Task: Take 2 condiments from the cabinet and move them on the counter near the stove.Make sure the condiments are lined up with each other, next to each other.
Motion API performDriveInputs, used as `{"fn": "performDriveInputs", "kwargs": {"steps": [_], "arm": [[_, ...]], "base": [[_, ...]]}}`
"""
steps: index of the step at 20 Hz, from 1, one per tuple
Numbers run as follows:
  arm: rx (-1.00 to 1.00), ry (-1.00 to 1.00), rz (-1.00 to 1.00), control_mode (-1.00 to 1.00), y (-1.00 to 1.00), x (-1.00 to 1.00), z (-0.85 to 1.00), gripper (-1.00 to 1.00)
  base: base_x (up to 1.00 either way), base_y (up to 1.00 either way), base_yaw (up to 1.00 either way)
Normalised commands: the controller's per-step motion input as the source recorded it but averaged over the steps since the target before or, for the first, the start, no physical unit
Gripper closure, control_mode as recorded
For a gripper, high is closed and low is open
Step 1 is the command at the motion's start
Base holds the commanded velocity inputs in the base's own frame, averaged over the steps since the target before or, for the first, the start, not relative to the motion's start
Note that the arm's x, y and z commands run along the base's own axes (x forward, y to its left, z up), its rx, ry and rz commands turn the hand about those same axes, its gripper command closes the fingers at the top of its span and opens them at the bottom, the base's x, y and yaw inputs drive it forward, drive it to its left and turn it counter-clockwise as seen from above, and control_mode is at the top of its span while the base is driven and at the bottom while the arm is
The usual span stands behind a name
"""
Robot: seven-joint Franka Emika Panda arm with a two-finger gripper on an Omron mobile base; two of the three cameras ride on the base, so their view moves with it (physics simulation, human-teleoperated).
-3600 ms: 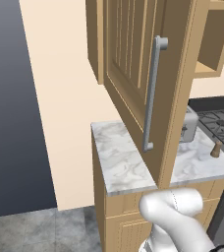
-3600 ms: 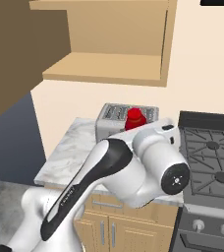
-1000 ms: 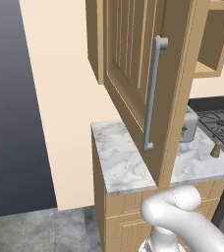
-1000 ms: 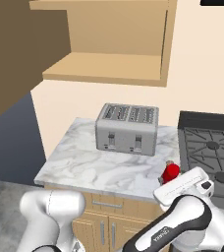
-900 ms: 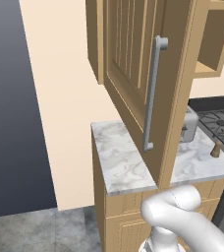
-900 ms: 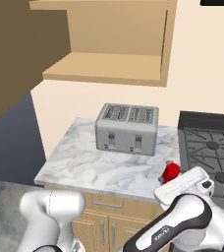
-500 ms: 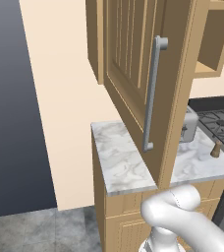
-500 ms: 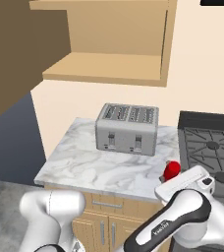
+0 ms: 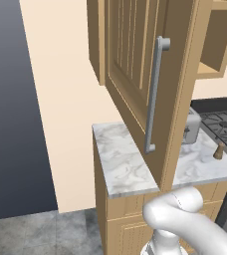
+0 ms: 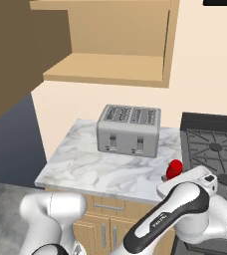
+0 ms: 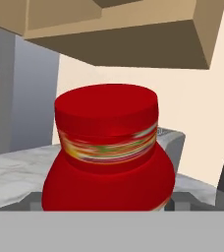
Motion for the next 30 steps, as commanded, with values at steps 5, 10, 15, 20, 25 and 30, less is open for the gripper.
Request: {"fn": "performDriveInputs", "kwargs": {"steps": [5, 10, 15, 20, 25, 30], "arm": [[-0.01, 0.07, 0.00, -1.00, 0.00, 0.02, -0.02, 1.00], [0.00, 0.06, 0.00, -1.00, 0.00, 0.01, -0.03, 1.00], [0.00, 0.04, 0.00, -1.00, 0.00, 0.00, -0.04, 1.00], [0.00, 0.04, 0.00, -1.00, 0.00, 0.00, -0.01, 1.00], [0.00, 0.03, 0.00, -1.00, 0.00, 0.00, -0.05, 1.00], [0.00, 0.03, 0.00, -1.00, 0.00, 0.06, -0.08, 1.00]], "base": [[0.00, 0.00, 0.00], [0.00, 0.00, 0.00], [0.00, 0.00, 0.00], [0.00, 0.00, 0.00], [0.00, 0.00, 0.00], [0.00, 0.00, 0.00]]}}
